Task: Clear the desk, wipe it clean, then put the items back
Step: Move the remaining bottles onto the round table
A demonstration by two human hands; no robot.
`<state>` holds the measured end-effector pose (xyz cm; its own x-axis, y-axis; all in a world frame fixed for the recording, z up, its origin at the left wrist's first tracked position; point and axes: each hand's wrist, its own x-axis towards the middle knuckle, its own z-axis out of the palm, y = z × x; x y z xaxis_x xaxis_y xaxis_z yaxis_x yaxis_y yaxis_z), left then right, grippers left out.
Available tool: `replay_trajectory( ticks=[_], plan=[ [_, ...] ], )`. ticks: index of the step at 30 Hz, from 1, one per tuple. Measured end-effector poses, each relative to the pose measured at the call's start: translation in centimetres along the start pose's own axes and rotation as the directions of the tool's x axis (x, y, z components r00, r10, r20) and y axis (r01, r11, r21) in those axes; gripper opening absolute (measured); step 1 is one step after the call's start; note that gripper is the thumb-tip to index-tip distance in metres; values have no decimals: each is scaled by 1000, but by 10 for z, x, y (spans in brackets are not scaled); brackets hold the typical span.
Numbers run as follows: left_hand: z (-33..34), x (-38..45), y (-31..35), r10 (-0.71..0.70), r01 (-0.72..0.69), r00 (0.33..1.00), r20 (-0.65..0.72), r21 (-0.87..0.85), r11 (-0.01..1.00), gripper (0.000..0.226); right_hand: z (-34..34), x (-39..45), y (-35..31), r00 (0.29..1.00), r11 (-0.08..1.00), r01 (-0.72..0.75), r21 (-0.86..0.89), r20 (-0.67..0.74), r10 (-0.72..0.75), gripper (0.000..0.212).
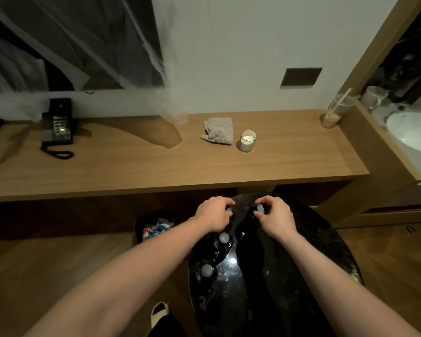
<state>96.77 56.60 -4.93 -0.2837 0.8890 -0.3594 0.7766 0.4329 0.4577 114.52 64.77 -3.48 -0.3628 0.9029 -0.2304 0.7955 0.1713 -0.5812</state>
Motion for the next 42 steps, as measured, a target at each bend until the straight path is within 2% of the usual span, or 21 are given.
replay_trajectory(
  ticks=[4, 10, 16, 19, 22, 25, 27, 29, 32, 37, 42],
  plan=[
    [-7, -6, -2, -18, 18, 1000, 2, -27, 999, 38, 4, 21, -5, 999, 1000, 23, -1, 44, -23, 31],
    [0, -26, -5, 40, -66, 980, 195, 129, 989, 54, 22, 35, -3, 987, 999, 44, -15, 153, -41, 29],
    [1, -35, -6, 1, -38, 976, 218, 163, 986, 67, 29, 33, -4, 976, 997, 74, 4, 205, -73, 48],
    [-4, -41, -5, -12, -15, 976, 217, 124, 992, 64, 24, 31, -3, 964, 998, 69, -11, 259, -63, 60],
    [-15, -59, -2, -17, 10, 988, 151, 46, 999, 56, 14, 21, -9, 959, 998, 57, 28, 276, -63, 62],
    [-29, -97, -7, 6, -6, 999, 38, -7, 1000, 54, 0, -6, -23, 976, 986, 54, 156, 202, -85, 60],
    [-41, -127, -17, 10, -10, 1000, -25, -25, 1000, 53, -9, -27, -36, 979, 975, 105, 195, 152, -136, 58],
    [-53, -158, -32, -16, 13, 997, -81, -37, 999, 54, -16, -49, -55, 962, 961, 186, 206, 160, -220, 57],
    [-70, -202, -63, -106, 99, 983, -149, -49, 994, 57, -15, -81, -91, 907, 943, 296, 152, 263, -327, 58],
    [-100, -270, -124, -223, 227, 947, -231, -9, 974, 60, 10, -121, -159, 791, 896, 444, 0, 468, -393, 66],
    [-126, -343, -190, -358, 361, 864, -355, -60, 931, 61, 54, -157, -237, 715, 832, 549, -80, 559, -419, 69]
  ],
)
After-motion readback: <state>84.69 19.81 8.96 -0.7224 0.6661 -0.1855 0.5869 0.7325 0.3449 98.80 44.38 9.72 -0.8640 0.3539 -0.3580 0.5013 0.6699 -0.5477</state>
